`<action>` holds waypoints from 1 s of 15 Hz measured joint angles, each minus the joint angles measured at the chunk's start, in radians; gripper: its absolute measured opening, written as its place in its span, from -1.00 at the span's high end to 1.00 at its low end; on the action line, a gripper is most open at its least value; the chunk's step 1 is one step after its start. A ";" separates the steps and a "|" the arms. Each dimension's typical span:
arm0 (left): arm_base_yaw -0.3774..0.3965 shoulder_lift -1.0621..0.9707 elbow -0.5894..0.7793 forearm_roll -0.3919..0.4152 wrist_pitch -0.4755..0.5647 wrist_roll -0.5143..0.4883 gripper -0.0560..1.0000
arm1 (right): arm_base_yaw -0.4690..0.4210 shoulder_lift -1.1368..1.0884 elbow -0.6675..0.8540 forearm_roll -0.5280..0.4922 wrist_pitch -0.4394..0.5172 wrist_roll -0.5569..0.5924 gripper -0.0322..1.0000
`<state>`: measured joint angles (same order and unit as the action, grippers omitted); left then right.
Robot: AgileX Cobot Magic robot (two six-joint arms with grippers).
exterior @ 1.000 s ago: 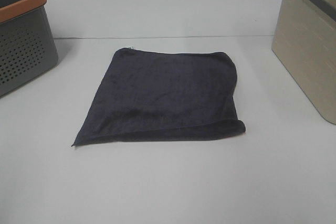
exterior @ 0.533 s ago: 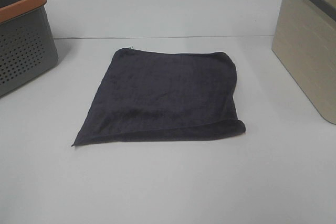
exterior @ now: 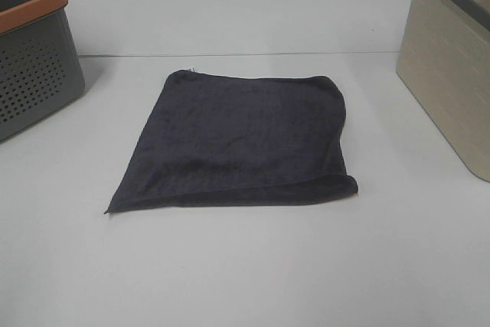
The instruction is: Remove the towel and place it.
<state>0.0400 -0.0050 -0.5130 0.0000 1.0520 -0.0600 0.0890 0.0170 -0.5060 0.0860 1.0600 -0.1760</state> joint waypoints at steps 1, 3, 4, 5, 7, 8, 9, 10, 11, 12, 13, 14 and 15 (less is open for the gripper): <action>0.000 0.000 0.000 0.000 0.000 0.000 -0.60 | 0.000 -0.010 0.000 0.001 0.000 0.000 -0.46; 0.000 0.000 0.000 0.000 0.000 0.000 -0.60 | 0.000 -0.021 0.000 0.006 0.000 0.000 -0.46; 0.000 0.000 0.000 0.000 0.000 0.000 -0.60 | 0.000 -0.021 0.000 0.006 0.000 0.000 -0.46; 0.000 0.000 0.000 0.000 0.000 0.000 -0.60 | 0.000 -0.021 0.000 0.006 0.000 0.000 -0.46; 0.000 0.000 0.000 0.000 0.000 0.000 -0.60 | 0.000 -0.021 0.000 0.006 0.000 0.001 -0.46; 0.000 0.000 0.000 0.000 0.000 0.000 -0.60 | 0.000 -0.021 0.000 0.006 0.000 0.001 -0.46; 0.000 0.000 0.000 0.000 0.000 0.000 -0.60 | 0.000 -0.021 0.000 0.006 0.000 0.001 -0.46; 0.000 0.000 0.000 0.000 0.000 0.000 -0.60 | 0.000 -0.021 0.000 0.006 0.000 0.001 -0.46; 0.000 0.000 0.000 0.000 0.000 0.000 -0.60 | 0.000 -0.021 0.000 0.006 0.000 0.001 -0.46; 0.000 0.000 0.000 0.000 0.000 0.000 -0.60 | 0.000 -0.021 0.000 0.006 0.000 0.001 -0.46; 0.000 0.000 0.000 0.000 0.000 0.000 -0.60 | 0.000 -0.021 0.000 0.006 0.000 0.001 -0.46; 0.000 0.000 0.000 0.000 0.000 0.000 -0.60 | 0.000 -0.021 0.000 0.006 0.000 0.001 -0.46; 0.000 0.000 0.000 0.000 0.000 0.000 -0.60 | 0.000 -0.021 0.000 0.006 0.000 0.001 -0.46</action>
<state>0.0400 -0.0050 -0.5130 0.0000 1.0520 -0.0600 0.0890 -0.0040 -0.5060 0.0920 1.0600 -0.1750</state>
